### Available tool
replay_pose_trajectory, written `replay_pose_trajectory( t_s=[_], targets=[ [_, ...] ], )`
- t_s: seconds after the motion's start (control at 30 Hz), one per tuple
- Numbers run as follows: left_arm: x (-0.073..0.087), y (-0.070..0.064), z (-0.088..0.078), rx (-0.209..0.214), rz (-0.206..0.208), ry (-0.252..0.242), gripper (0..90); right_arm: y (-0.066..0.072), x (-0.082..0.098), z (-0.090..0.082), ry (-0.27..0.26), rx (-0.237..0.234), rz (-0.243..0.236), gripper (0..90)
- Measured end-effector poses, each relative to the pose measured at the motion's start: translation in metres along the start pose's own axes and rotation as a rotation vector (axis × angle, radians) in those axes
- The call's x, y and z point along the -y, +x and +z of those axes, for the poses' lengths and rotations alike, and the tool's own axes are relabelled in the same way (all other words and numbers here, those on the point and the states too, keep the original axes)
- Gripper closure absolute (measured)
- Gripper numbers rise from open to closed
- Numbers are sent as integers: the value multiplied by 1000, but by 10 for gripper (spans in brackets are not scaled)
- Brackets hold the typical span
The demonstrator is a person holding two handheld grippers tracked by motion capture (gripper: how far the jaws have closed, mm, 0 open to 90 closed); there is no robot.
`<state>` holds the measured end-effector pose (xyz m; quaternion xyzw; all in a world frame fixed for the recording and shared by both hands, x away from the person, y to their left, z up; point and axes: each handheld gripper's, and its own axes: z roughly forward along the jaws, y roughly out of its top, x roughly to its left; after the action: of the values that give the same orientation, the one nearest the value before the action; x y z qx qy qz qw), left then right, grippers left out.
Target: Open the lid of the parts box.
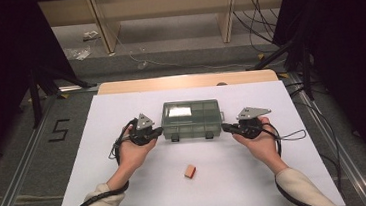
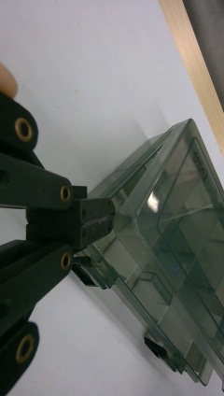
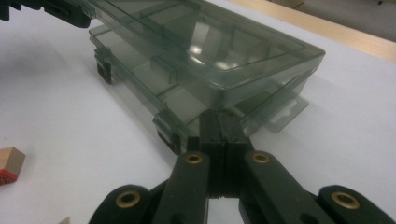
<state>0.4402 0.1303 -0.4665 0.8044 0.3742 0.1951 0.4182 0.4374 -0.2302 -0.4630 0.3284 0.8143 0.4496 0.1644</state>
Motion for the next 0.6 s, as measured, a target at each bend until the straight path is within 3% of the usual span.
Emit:
replay_pose_trajectory(
  t_s=[0.6],
  targets=[
    [-25,1,1,-8,-34,-69,897,-3,-21,-3,-67,34,1,900]
  ],
)
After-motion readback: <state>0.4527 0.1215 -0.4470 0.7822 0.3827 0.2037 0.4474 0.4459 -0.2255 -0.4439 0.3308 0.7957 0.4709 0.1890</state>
